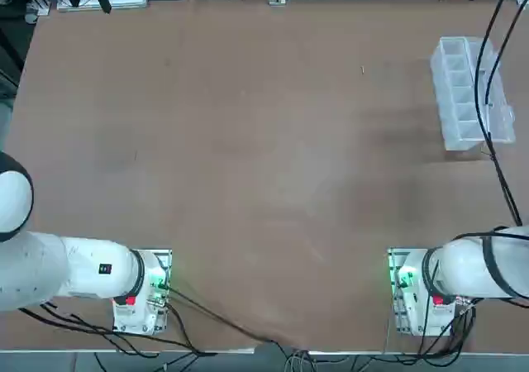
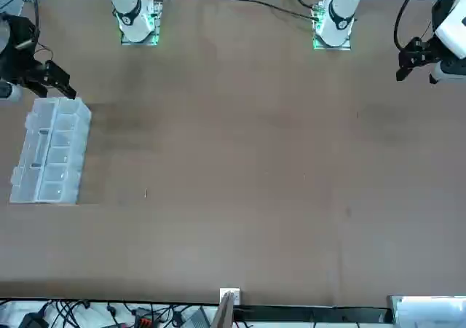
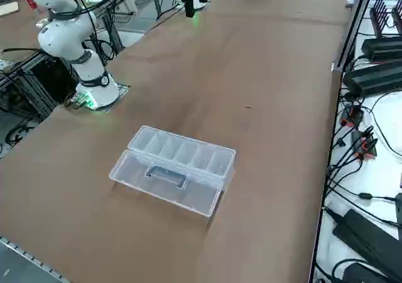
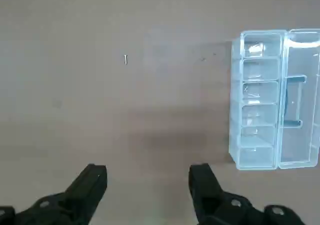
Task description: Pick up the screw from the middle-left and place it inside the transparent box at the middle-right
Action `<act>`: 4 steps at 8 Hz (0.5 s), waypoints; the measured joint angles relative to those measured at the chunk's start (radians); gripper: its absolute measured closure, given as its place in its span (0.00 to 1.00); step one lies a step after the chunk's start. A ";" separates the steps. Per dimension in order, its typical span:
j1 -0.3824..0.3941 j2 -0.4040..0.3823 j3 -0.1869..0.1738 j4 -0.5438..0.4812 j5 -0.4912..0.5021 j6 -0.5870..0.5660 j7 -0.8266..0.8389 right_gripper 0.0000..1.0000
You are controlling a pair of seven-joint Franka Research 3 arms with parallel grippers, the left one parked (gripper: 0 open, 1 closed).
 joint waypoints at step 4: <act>0.001 0.006 0.000 0.000 0.000 0.000 -0.012 0.00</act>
